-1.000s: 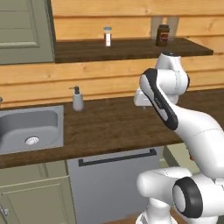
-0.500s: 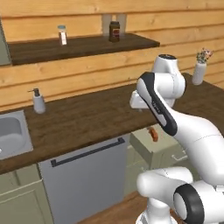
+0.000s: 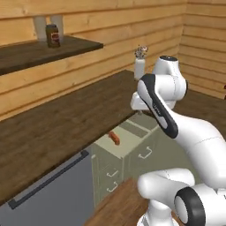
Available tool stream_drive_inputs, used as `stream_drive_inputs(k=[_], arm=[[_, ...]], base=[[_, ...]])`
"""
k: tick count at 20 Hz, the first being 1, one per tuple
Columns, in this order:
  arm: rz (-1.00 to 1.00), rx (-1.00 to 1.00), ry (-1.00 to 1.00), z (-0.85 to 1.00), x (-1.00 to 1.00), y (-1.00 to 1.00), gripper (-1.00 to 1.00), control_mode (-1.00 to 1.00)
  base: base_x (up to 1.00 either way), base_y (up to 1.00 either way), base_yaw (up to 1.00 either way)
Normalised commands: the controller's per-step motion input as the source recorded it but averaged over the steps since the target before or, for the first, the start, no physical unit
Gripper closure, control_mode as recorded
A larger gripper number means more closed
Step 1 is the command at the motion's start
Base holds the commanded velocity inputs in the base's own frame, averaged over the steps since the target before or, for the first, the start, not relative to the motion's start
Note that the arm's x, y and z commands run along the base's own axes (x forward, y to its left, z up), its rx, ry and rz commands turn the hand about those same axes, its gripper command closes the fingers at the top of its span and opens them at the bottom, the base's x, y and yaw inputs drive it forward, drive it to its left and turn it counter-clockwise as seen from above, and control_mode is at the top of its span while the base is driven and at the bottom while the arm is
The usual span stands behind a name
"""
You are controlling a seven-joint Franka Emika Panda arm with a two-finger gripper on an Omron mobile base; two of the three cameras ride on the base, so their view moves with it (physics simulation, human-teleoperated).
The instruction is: Pick up the knife from the drawer and place it on the cutting board. Then place the meat from the plate to the cutting board.
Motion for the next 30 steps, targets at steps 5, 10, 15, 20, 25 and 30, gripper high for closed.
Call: stream_drive_inputs(k=[5, 10, 15, 20, 25, 30], arm=[[0.0, 0.0, 0.0, 0.0, 0.0, 0.0, -1.0, 1.0], [0.0, 0.0, 0.0, 0.0, 0.0, 0.0, -1.0, 1.0], [0.0, 0.0, 0.0, 0.0, 0.0, 0.0, -1.0, 1.0], [0.0, 0.0, 0.0, 0.0, 0.0, 0.0, -1.0, 1.0], [0.0, 0.0, 0.0, 0.0, 0.0, 0.0, -1.0, 1.0], [0.0, 0.0, 0.0, 0.0, 0.0, 0.0, -1.0, 1.0]], base=[[-0.3, 0.1, -0.61], [-0.04, 0.02, -0.58], [0.02, 0.09, -0.5], [0.21, 0.0, -0.35], [0.25, 0.0, -0.3], [0.57, 0.0, -0.13]])
